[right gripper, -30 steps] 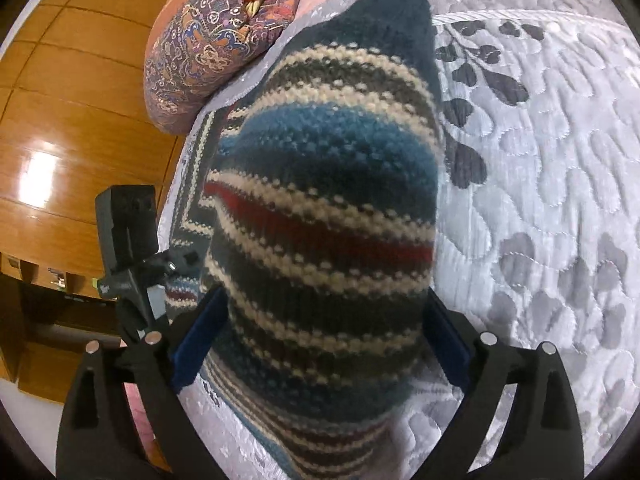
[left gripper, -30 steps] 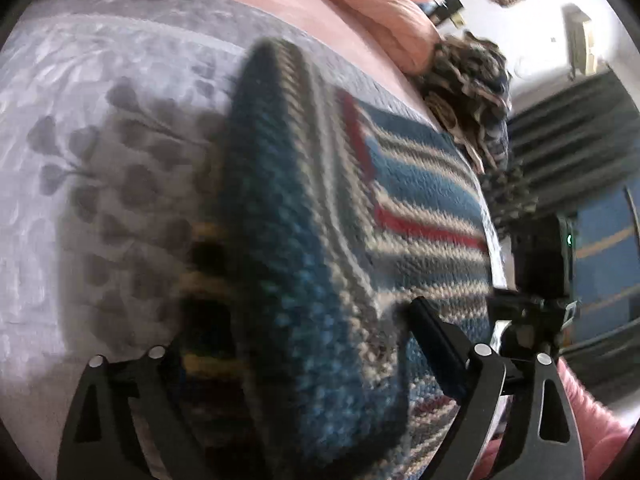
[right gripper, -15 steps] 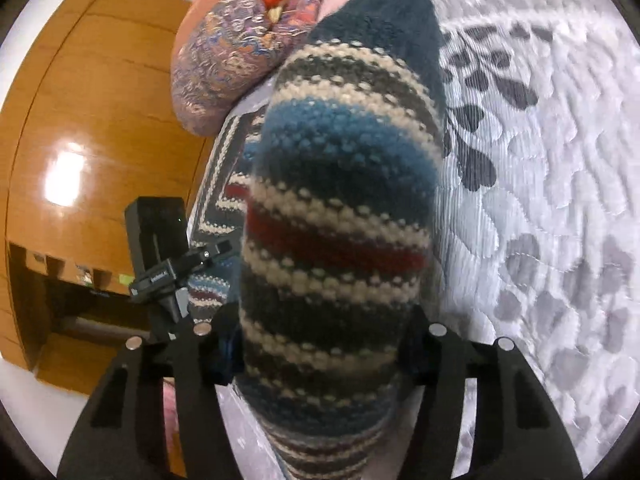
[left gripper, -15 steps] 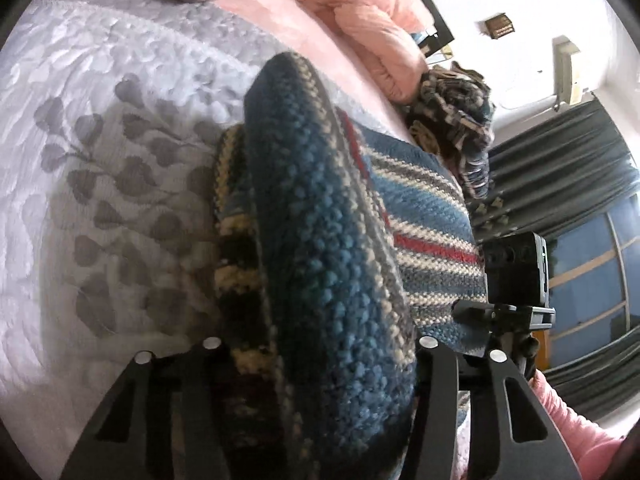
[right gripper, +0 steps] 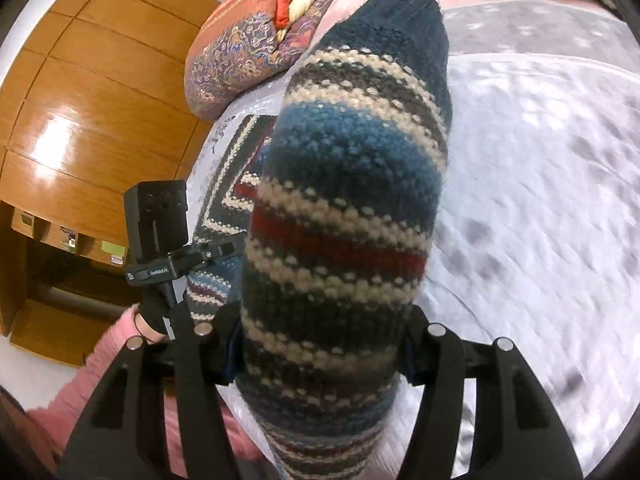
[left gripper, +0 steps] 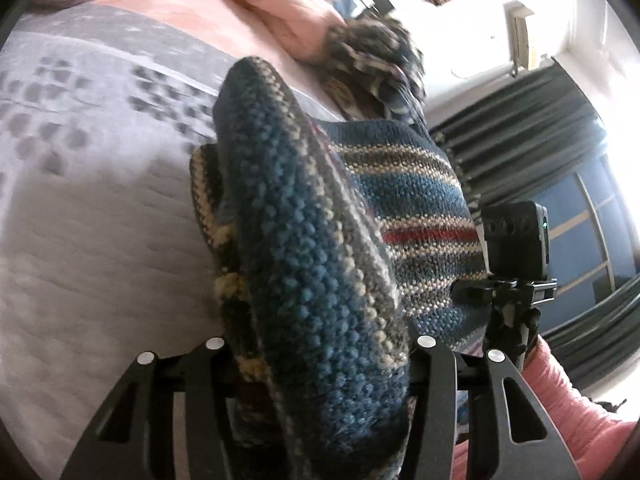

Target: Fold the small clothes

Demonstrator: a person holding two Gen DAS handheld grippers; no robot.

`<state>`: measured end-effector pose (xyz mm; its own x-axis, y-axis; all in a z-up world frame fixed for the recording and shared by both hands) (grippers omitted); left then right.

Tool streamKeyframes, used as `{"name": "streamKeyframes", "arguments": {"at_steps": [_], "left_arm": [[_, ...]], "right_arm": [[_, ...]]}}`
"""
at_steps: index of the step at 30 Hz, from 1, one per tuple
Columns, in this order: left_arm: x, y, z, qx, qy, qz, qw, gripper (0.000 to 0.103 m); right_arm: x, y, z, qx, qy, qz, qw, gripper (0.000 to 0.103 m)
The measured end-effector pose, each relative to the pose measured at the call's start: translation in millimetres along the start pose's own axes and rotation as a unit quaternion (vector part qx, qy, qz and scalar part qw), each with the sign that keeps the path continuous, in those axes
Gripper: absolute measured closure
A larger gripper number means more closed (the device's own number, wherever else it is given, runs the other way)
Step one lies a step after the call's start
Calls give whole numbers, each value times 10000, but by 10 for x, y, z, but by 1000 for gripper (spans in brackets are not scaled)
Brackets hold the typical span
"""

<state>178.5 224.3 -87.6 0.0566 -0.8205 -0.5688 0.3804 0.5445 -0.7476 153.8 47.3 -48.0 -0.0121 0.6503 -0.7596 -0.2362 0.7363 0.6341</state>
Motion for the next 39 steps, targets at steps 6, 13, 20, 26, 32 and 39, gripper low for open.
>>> {"name": "streamKeyframes", "arguments": {"at_steps": [6,13,20,26,32,39], "left_arm": [[487,-470,-177,10,116,92,9999,53],[1069,-354,-428,-193,476,470,9976,53],[1148,-247,-535,13,362,530,9979,48],[1038,-324,-605,-20,404,804,9959,44],[698,-525,-731,-58,309,1226,9920,43],[437,-904,-1052,335,221,1481,9882,42]], "right_arm": [[-344,-299,-410,139,-168,-13,9998,46],[-117,-937,-753,619,0,64,9981,46],[106,-1291,-868,968,-164,505,9939,42],[-14,-1206,-978,927,-143,151,9955,26],[-213,-1154,-1463,1118,-85,-88,9937,25],[-140,-971,-2009,1185,85,34,9929,33]]}}
Point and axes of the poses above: each gripper's, at about its wrist camera, not at the fingertips, and x roughly the way its jaws point, y to its left, z to its top, the point moved 10 cm from there along x, roughly the way its jaws point, and after that the axes turned 8 degrees about y, right-handed, at the moved point
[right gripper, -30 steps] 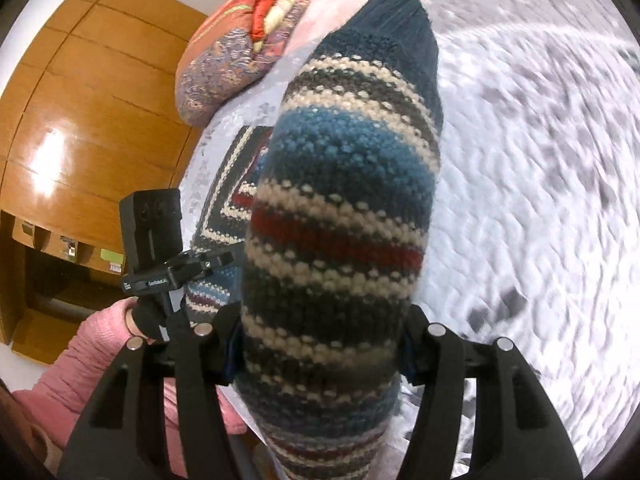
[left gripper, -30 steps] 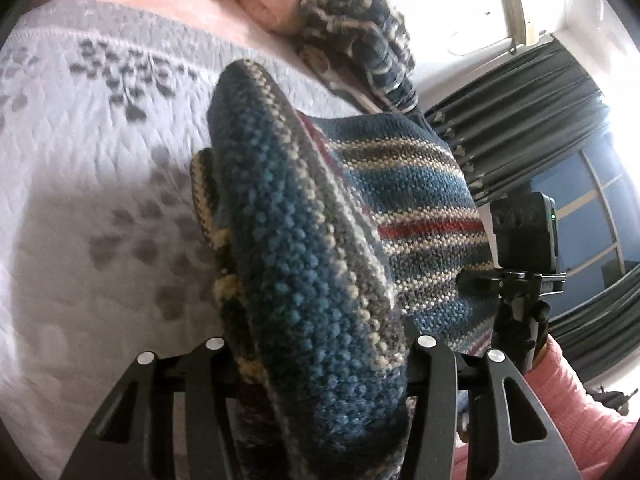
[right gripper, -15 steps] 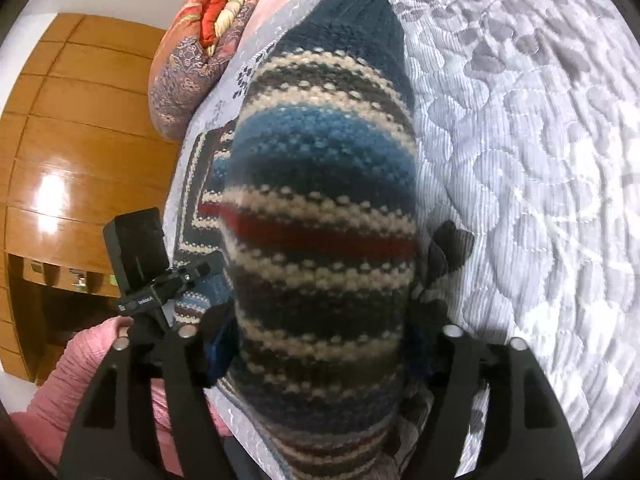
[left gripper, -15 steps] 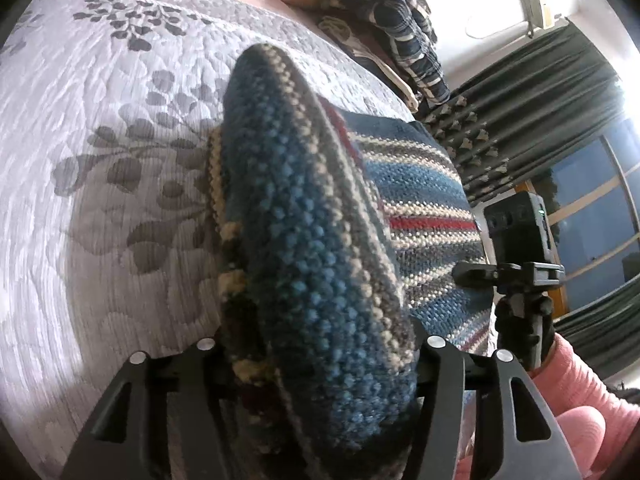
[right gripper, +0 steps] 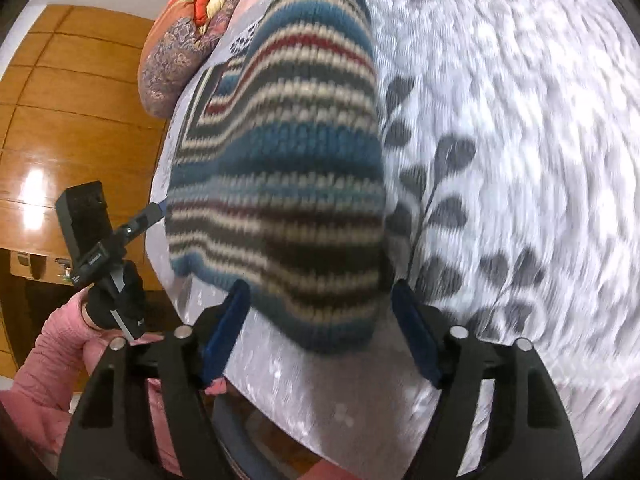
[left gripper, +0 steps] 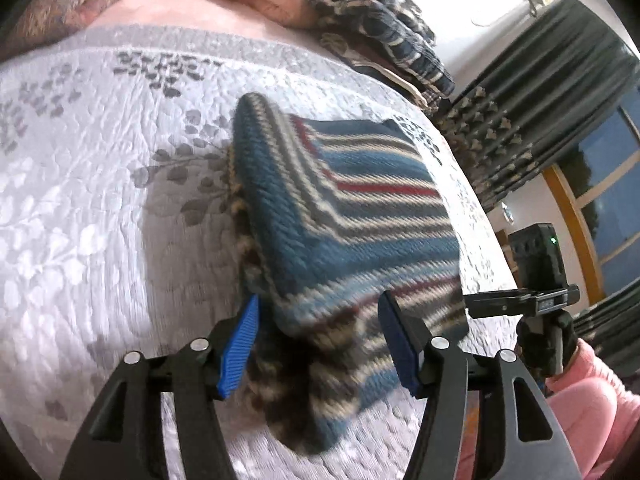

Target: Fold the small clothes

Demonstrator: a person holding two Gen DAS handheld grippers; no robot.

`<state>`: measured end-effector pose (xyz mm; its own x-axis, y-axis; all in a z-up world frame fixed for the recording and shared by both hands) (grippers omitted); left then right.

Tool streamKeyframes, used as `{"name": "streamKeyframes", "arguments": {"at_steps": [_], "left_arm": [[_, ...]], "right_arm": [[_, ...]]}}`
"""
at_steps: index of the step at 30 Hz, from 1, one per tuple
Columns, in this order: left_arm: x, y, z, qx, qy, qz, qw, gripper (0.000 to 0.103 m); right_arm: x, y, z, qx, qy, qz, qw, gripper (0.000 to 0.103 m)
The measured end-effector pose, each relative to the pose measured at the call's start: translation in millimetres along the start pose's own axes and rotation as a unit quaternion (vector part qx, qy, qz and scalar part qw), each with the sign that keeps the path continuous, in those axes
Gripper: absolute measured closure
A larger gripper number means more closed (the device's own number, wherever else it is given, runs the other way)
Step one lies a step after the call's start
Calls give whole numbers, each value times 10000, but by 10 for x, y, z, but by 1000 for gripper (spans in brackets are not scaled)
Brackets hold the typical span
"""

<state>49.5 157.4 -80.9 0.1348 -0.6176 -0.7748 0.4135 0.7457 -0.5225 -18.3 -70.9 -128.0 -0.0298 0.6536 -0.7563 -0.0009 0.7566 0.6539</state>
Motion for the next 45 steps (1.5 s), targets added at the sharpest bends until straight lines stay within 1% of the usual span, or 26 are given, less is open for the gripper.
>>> {"name": "streamKeyframes", "arguments": {"at_steps": [2,3,5,6,7,8,11,16,18,19,21,22,23,24,25,26,28,29,31,32,35,37,38,40,43,45], "left_arm": [[14,-23,-114,109,51,192,9997,42],[71,-18,-175,124,150,278,9994,42],[162,24,-262,79,292,340,9990,43],[204,53,-286,84,316,401,9987,43],[235,73,-316,147,316,465,9983,43],[259,82,-345,232,329,517,9978,44],[316,95,-393,414,383,612,9965,45],[350,159,-414,344,427,568,9969,46],[346,179,-425,330,428,570,9969,46],[338,182,-422,311,431,571,9970,46],[302,174,-410,221,441,577,9971,48],[264,166,-399,119,437,575,9973,48],[220,163,-387,7,428,604,9973,48],[192,170,-378,-55,432,648,9969,47],[135,170,-368,-177,410,744,9962,45],[83,174,-360,-268,374,860,9952,41],[-49,159,-350,-431,265,1063,9930,38],[-123,135,-347,-477,217,1169,9918,37],[-247,78,-339,-486,138,1347,9896,35],[-318,45,-333,-485,75,1445,9883,33],[-533,-62,-342,-575,-69,1725,9833,22],[-648,-120,-354,-614,-139,1825,9812,20],[-702,-149,-361,-624,-171,1886,9799,17],[-802,-192,-400,-615,-236,2091,9757,13],[-886,-215,-494,-648,-248,2271,9714,11],[-919,-234,-562,-670,-242,2347,9695,11]], "right_arm": [[70,21,-66,67,85,75,9999,43],[103,3,-86,119,103,42,9999,43],[117,-23,-110,165,115,15,9998,58],[119,-30,-105,221,93,35,9997,61],[98,-55,-107,310,58,143,9994,68],[76,-79,-118,359,43,209,9991,73],[103,-144,-136,416,57,158,9990,74],[175,-194,-156,438,111,-71,9990,73],[200,-188,-158,448,140,-138,9988,71],[234,-112,-117,440,142,-187,9988,70],[182,-45,-124,315,128,-425,9985,64],[138,-13,-131,236,115,-594,9979,58],[84,10,-148,144,109,-779,9968,48],[29,47,-145,20,81,-1004,9949,43],[-42,97,-134,-114,31,-1218,9925,34],[-123,151,-123,-226,-18,-1422,9896,28],[-296,265,-91,-394,-113,-1813,9826,26],[-369,315,-77,-446,-158,-1973,9792,19],[-545,434,-50,-544,-302,-2301,9712,13],[-605,510,-50,-587,-341,-2465,9668,13],[-686,590,-69,-569,-428,-2755,9587,12],[-741,650,-92,-509,-548,-2935,9530,12],[-758,679,-99,-488,-605,-3034,9497,12],[-808,728,-167,-426,-731,-3222,9429,12],[-858,818,-257,-296,-936,-3262,9402,11],[-867,859,-342,-188,-1012,-3193,9420,11]]}}
Point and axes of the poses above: each gripper's, at about its wrist camera, not at the fingertips, and x roughly the way its jaws point, y to its left, z to its top, the point moved 10 cm from there along x, roughly the way its jaws point, and after that the axes turned 8 degrees about y, right-handed, at the moved point
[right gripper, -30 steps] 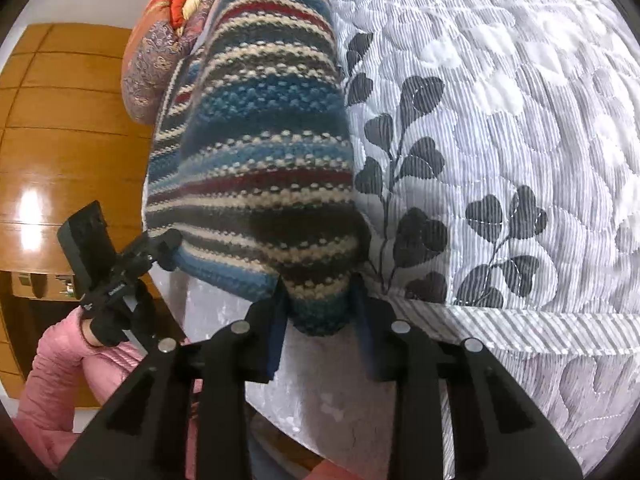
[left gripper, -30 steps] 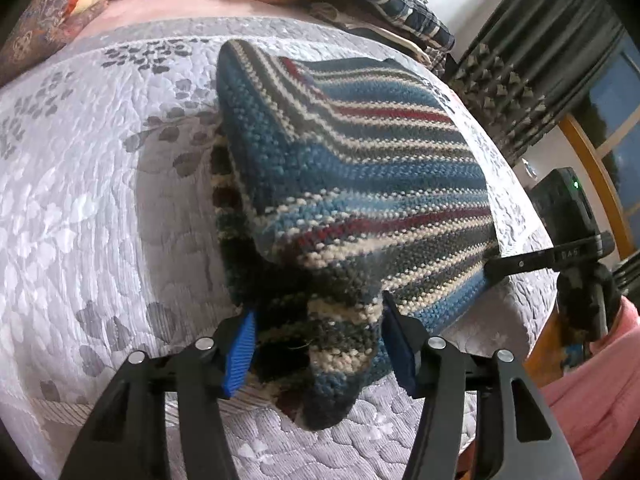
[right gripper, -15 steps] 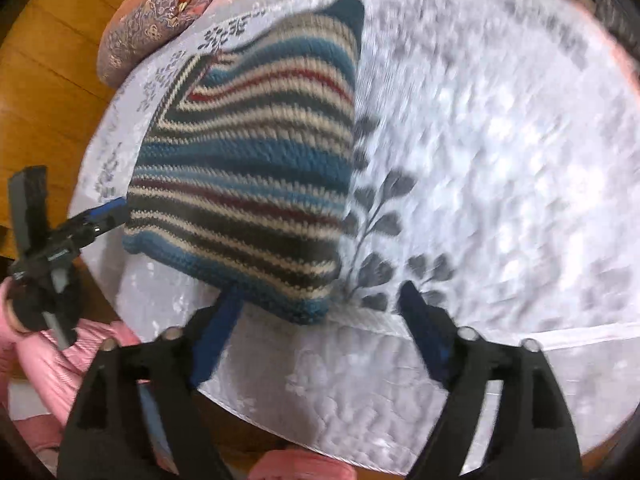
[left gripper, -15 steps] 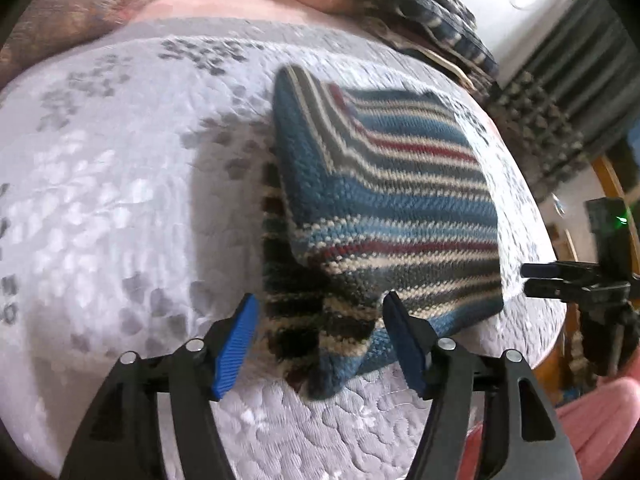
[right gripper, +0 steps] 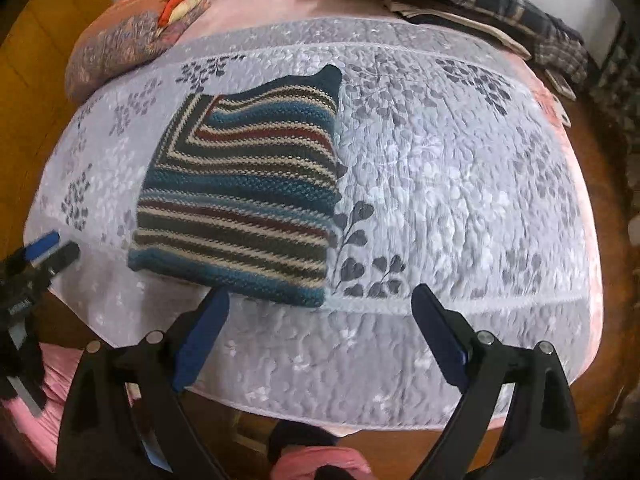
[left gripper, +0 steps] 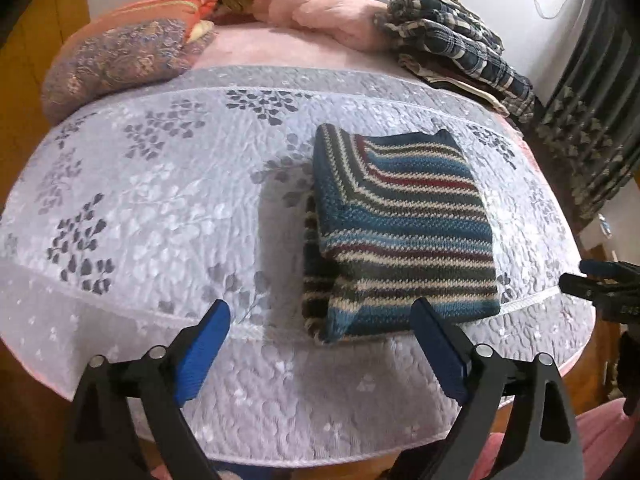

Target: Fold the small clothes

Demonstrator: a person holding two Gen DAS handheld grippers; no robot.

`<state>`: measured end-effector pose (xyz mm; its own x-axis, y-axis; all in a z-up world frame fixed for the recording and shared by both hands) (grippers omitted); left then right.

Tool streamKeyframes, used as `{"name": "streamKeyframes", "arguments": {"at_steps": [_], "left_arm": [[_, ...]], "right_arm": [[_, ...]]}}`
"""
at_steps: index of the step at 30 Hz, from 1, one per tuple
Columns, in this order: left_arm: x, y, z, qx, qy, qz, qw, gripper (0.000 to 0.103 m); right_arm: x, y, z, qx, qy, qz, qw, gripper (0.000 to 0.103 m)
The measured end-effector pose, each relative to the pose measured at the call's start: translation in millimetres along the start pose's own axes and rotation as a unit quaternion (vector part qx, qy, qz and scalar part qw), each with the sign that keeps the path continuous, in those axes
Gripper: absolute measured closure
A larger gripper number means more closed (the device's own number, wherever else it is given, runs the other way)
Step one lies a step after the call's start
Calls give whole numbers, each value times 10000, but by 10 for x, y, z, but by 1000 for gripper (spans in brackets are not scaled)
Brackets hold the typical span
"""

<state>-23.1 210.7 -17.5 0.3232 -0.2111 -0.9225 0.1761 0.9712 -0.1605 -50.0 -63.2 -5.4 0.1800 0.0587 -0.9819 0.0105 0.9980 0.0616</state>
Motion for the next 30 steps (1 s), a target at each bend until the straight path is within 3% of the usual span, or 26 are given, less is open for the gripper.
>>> {"name": "streamKeyframes", "arguments": {"at_steps": [6,16,30], "left_arm": [[-80,-12,-101,111,-51,244,9996,10],[-208,-45,-302,102,-78,312,9994,7],[-249,-177,-382,287,-211,492,9982,7]], "right_arm": [[-118,131,-201,93,-207,-164,9996,10],[-169,357,-448,259,-334,-136,9990,7],[-181,284,-471,356,-347,-416,9979,5]]}}
Point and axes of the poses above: each gripper's, at about its wrist camera, not at the fingertips, and x roughly the way its jaws point, y to its left, z to its top, the point moved 10 cm from there along x, roughly the way its jaws point, and after that the axes turned 8 degrees about y, right-handed, at the moved point
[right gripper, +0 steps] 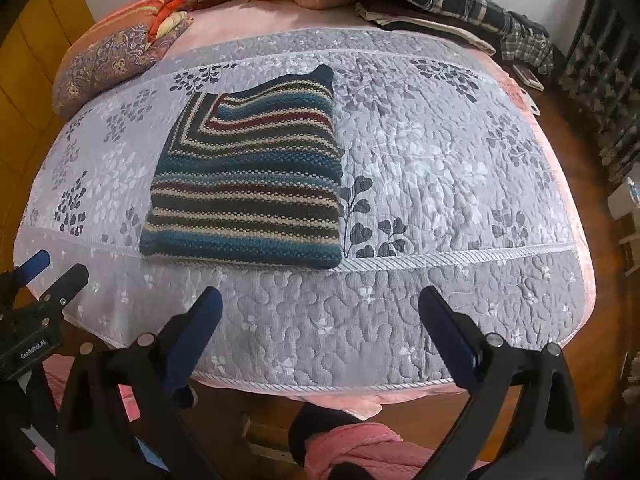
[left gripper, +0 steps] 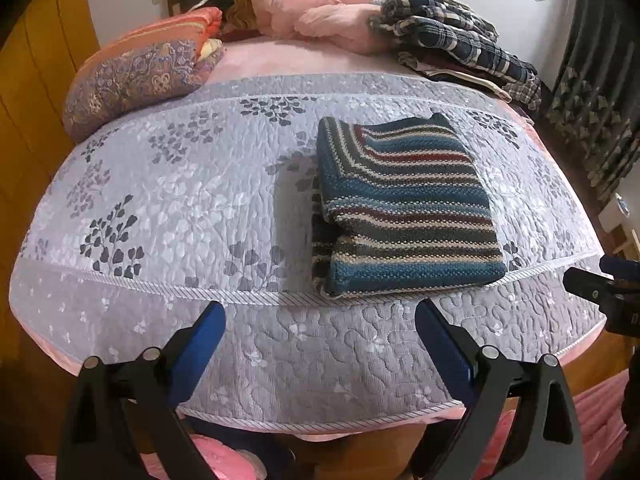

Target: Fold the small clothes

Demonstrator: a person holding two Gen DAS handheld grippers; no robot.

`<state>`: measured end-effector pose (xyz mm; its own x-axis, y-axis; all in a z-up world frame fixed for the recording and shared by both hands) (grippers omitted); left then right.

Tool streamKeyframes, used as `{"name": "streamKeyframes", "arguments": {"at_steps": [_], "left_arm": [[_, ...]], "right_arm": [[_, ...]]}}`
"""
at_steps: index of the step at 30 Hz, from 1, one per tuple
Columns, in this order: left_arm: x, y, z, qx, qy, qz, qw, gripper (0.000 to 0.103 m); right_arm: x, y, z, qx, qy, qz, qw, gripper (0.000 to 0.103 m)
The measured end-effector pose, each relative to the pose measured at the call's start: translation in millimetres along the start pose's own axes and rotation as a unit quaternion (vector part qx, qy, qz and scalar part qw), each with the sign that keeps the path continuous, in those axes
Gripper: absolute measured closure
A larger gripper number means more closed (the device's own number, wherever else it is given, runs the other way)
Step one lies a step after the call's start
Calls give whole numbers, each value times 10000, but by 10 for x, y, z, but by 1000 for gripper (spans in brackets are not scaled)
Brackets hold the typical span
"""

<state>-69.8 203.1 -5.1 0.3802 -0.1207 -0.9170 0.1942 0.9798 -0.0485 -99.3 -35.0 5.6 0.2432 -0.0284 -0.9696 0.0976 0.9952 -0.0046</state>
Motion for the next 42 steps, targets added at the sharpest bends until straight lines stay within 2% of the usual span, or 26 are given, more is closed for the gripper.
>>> {"name": "streamKeyframes", "arguments": {"at_steps": [22,28,42], "left_arm": [[65,-167,31,131,60,-1,9999,7],[77,-156,49,98,58,-7,9999,7],[80,-190,60,170,37,27,9998,7]], "right_arm": [[22,-68,1,52,84,122,9999,5],[-23,-39,16,-14,-17,189,9998,5],[8,-100,23,102,27,109,9999,5]]}}
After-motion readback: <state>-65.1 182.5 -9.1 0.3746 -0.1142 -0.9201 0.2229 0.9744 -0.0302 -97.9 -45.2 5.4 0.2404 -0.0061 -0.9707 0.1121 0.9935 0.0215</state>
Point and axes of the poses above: each gripper's, at about its wrist camera, not at the fingertips, and x roughly the way its jaws point, y to its left, z to its top, the point moved 10 cm from there along x, roughly the way its jaws point, and after that the axes turned 8 degrees about y, right-handed, at the moved point
